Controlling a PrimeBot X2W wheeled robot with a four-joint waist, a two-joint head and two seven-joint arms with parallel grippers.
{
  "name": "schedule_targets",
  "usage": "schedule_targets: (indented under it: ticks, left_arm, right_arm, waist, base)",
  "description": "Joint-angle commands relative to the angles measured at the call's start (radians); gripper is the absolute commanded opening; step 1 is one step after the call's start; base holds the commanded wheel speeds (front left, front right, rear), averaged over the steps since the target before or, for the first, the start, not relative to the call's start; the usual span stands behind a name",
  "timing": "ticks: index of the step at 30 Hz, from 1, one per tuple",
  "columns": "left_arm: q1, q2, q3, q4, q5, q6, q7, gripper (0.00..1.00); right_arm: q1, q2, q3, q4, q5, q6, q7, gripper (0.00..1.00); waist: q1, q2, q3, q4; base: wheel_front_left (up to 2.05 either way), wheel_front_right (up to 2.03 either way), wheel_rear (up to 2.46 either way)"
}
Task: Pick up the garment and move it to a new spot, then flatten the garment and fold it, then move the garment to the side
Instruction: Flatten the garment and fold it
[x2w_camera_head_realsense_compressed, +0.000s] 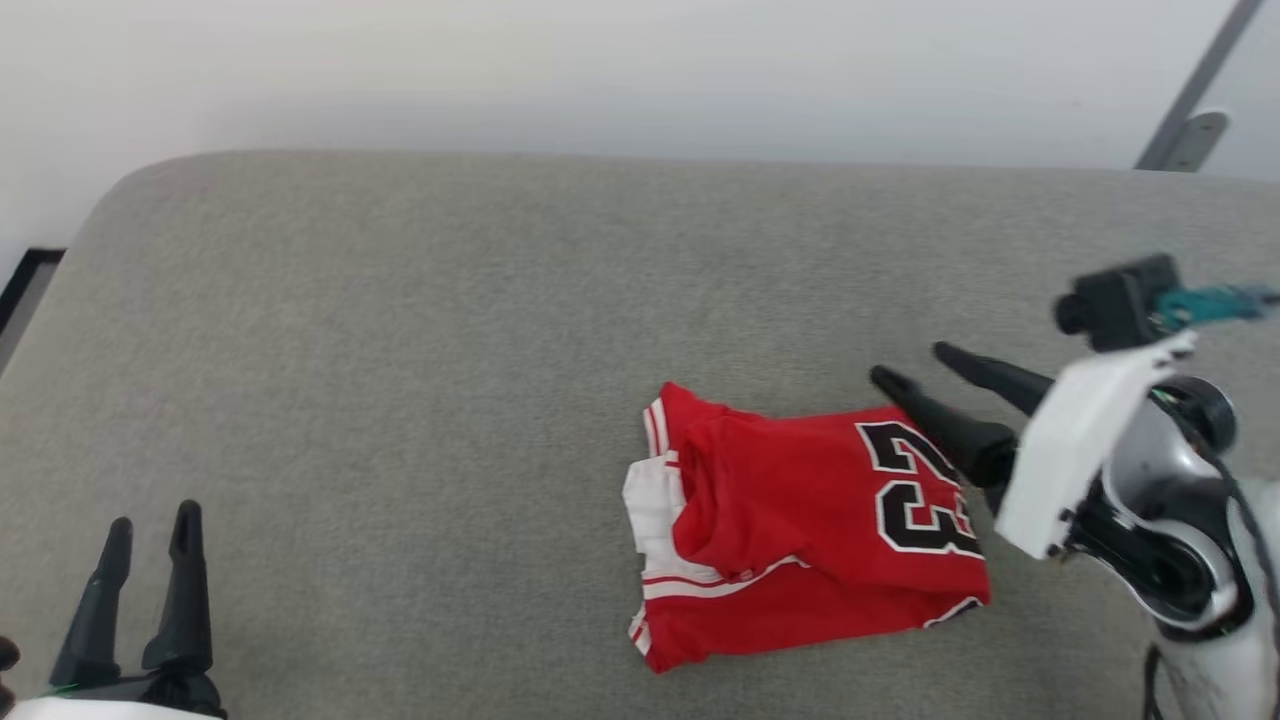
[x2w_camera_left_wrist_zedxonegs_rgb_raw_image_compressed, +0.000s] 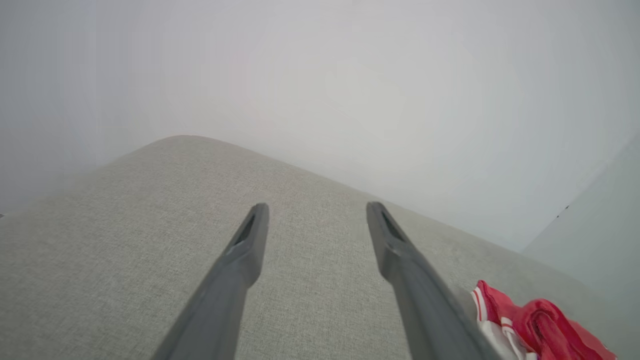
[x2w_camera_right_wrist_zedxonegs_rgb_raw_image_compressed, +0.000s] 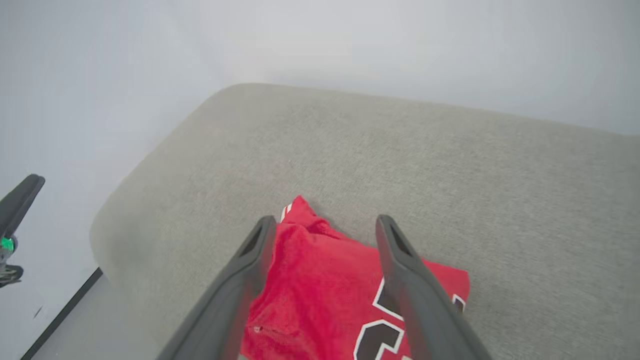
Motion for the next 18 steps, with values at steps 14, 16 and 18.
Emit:
schedule_targets:
  ticks: [14, 16, 18]
  left_arm:
    - [0.061, 0.016, 0.018, 0.0, 0.095, -0.004, -0.005, 1.0]
    - [0.064, 0.016, 0.014, 0.007, 0.117, -0.004, -0.005, 1.0]
    - [0.064, 0.019, 0.011, 0.014, 0.139, -0.004, -0.005, 1.0]
  right_arm:
    - [0.218, -0.056, -0.104, 0.099, -0.166, 0.0, -0.57, 1.0]
    - [0.239, -0.065, -0.094, 0.117, -0.18, 0.0, -0.643, 1.0]
    - [0.262, -0.08, -0.086, 0.145, -0.193, 0.0, -0.714, 1.0]
  waist:
    - [0.0, 0.0, -0.076, -0.089]
    - [0.0, 0.0, -0.087, -0.093]
    - [0.0, 0.0, -0.093, -0.096]
  base:
    - [0.0, 0.0, 0.0]
    - [0.0, 0.0, 0.0]
    - [0.0, 0.0, 0.0]
